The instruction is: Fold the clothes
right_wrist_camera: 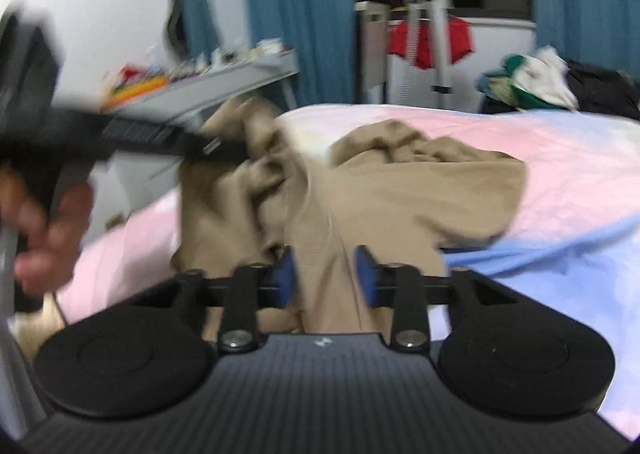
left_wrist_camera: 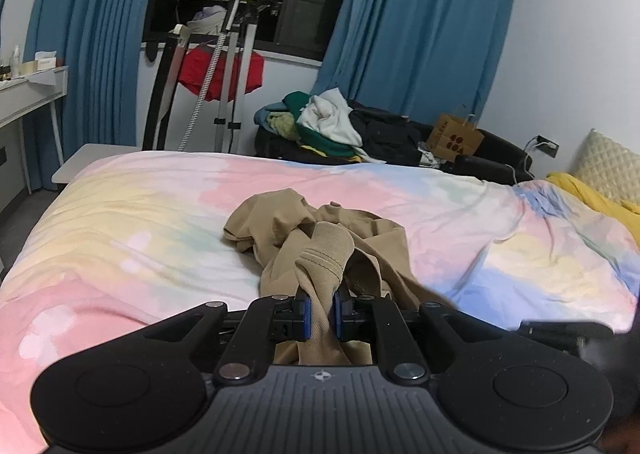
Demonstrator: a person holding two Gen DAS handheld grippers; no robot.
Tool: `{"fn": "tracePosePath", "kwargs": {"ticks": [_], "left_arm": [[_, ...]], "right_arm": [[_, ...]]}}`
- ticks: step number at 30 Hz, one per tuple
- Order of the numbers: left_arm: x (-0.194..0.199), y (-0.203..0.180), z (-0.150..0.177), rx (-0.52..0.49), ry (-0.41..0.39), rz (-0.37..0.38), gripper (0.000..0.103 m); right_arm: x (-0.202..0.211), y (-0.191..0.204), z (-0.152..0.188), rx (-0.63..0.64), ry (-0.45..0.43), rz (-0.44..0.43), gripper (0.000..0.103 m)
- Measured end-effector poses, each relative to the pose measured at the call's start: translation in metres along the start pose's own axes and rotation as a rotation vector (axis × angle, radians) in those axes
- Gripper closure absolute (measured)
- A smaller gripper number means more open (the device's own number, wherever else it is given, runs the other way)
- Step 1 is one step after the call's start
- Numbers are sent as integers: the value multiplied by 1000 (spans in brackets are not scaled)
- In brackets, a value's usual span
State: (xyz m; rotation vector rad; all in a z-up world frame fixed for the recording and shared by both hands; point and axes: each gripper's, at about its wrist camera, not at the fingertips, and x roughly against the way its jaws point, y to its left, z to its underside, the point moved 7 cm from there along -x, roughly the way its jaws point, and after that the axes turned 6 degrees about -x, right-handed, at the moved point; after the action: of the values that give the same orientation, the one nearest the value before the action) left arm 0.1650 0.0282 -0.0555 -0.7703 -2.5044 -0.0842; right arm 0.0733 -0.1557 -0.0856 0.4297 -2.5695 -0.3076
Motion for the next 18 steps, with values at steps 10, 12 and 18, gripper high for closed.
{"fn": "tracePosePath", "kwargs": {"ticks": [10, 12, 18], "left_arm": [[3, -48, 13, -151, 11, 170, 87], [0, -60, 21, -205, 36, 197, 86], [-4, -83, 42, -328, 85, 255, 85]], "right_arm": [[13, -87, -23, -357, -59, 87, 87], [6, -92, -20, -387, -16, 65, 85], [-4, -94, -17, -421, 69, 14, 74]]}}
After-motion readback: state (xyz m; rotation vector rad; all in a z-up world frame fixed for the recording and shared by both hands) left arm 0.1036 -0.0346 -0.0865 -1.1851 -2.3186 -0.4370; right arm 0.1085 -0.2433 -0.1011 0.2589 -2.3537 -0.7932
